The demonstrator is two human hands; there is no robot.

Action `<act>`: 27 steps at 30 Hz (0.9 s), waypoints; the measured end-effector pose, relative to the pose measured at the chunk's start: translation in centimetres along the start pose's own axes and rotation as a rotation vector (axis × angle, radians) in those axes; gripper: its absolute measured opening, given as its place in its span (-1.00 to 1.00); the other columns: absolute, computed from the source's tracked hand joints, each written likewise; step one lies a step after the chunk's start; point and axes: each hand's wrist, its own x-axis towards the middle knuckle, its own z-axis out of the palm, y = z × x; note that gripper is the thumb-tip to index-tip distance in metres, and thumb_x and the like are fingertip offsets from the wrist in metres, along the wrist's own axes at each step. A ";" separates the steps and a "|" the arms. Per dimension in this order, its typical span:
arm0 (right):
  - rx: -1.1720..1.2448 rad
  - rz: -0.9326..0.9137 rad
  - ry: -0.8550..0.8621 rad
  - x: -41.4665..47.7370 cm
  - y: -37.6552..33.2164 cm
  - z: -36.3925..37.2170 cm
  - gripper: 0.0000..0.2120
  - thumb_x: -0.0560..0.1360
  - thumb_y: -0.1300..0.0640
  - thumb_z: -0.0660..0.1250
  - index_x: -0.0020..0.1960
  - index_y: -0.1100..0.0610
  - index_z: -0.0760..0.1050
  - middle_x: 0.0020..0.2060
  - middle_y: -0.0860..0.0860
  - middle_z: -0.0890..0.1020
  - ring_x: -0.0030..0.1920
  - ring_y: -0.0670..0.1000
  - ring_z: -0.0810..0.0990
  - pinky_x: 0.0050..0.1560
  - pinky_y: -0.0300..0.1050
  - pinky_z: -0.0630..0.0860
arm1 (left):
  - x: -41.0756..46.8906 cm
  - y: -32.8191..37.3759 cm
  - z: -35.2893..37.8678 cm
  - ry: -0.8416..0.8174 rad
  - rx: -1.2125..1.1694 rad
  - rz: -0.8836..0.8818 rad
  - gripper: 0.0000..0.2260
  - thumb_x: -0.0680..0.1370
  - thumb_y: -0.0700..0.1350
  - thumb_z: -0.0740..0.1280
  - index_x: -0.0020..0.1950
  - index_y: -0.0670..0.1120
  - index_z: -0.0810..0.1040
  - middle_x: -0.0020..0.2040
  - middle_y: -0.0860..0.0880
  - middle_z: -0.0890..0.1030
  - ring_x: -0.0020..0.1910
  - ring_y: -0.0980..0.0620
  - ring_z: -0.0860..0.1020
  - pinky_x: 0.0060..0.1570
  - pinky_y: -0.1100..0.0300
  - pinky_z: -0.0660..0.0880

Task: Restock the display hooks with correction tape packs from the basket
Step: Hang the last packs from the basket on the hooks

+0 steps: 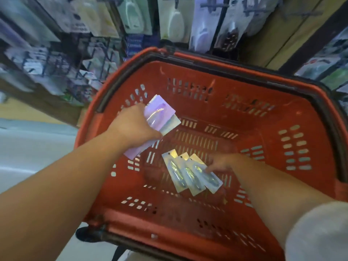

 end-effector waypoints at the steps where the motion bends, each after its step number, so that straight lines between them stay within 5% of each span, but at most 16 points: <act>1: 0.006 0.016 0.015 0.4 0.3 0.5 -0.59 0.49 -0.26 0.43 -0.21 0.09 0.53 -0.29 -0.02 0.53 -0.25 0.01 0.48 -0.26 -0.12 0.38 | 0.2 -0.2 0.3 -0.009 0.020 0.009 -0.53 0.36 0.11 0.62 -0.12 0.00 0.35 -0.19 0.04 0.47 -0.28 0.06 0.43 -0.37 0.12 0.26; 5: 0.002 0.044 0.146 0.9 -0.3 2.4 -0.46 0.28 -0.38 0.53 -0.18 0.09 0.56 -0.28 -0.04 0.60 -0.21 0.02 0.61 -0.26 -0.14 0.43 | 0.1 -0.1 0.9 -0.053 0.054 0.017 -0.50 0.37 0.10 0.63 0.04 -0.06 0.41 -0.17 0.03 0.47 -0.25 0.06 0.43 -0.35 0.11 0.30; 10: 0.085 0.083 0.272 1.6 -0.9 4.4 -0.52 0.28 -0.17 0.58 0.03 0.05 0.48 -0.13 -0.01 0.57 -0.13 0.03 0.55 -0.18 -0.15 0.43 | 0.2 0.0 0.9 -0.074 0.032 -0.006 -0.53 0.36 0.10 0.64 -0.09 -0.03 0.38 -0.17 0.01 0.49 -0.24 0.06 0.44 -0.35 0.11 0.30; 19: 0.796 -0.015 0.196 1.1 -1.1 4.2 -0.77 0.41 0.12 0.55 0.03 0.10 0.63 -0.09 0.03 0.70 -0.11 0.00 0.68 -0.18 -0.16 0.57 | 0.2 0.4 1.2 -0.057 -0.005 -0.044 -0.54 0.35 0.11 0.65 -0.13 -0.02 0.39 -0.19 -0.01 0.50 -0.27 0.04 0.43 -0.37 0.11 0.28; 23: 0.687 -0.063 0.078 2.2 -3.0 6.0 -0.50 0.36 0.03 0.61 0.23 0.06 0.53 0.08 0.03 0.67 0.04 0.04 0.67 0.13 0.03 0.62 | 0.2 0.4 1.2 -0.071 0.009 -0.050 -0.53 0.35 0.12 0.65 -0.13 -0.02 0.38 -0.18 -0.01 0.49 -0.27 0.04 0.43 -0.36 0.11 0.29; 27: 0.658 -0.027 0.185 2.2 -3.5 6.9 -0.14 0.13 -0.22 0.65 0.29 -0.01 0.36 0.13 -0.04 0.60 0.11 0.05 0.62 0.16 0.07 0.59 | 0.3 0.4 1.4 -0.071 0.019 -0.038 -0.52 0.35 0.12 0.65 -0.15 -0.01 0.36 -0.20 -0.01 0.48 -0.28 0.04 0.42 -0.37 0.10 0.25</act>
